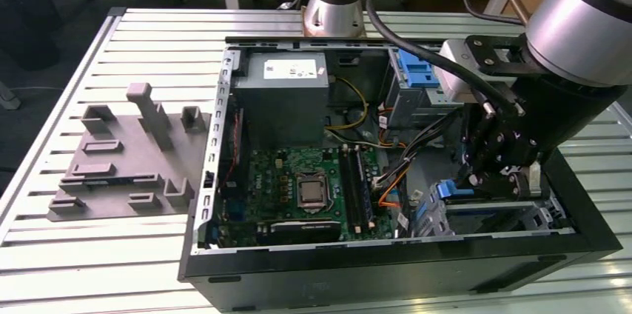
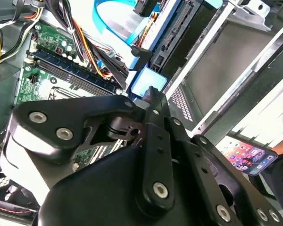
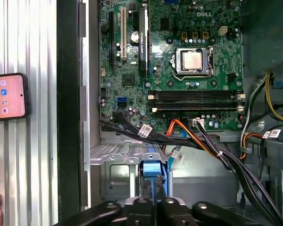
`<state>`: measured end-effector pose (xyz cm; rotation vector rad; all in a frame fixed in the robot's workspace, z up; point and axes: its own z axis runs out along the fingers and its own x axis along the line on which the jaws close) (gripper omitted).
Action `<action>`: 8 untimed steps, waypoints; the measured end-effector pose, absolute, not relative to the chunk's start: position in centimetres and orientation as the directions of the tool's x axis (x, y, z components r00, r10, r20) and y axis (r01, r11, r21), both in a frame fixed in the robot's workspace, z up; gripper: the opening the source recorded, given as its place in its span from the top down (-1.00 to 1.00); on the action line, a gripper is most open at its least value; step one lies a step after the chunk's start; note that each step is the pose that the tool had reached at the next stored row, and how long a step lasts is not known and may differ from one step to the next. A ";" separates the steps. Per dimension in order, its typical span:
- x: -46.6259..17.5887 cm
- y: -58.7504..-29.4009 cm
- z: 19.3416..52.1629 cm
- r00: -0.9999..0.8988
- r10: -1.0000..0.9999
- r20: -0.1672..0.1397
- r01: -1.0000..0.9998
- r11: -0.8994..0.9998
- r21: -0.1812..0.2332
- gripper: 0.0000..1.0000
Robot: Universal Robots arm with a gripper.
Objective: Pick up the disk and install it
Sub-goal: 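Insert the disk into the insertion slot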
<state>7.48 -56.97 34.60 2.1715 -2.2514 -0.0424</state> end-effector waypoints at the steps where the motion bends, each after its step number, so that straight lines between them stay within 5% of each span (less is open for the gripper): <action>1: 7.5 -57.0 34.6 -0.036 -0.999 -0.009 -0.999 0.036 0.029 0.75; 8: 7.5 -57.0 34.6 -0.036 -0.999 -0.010 -0.999 0.036 0.027 0.79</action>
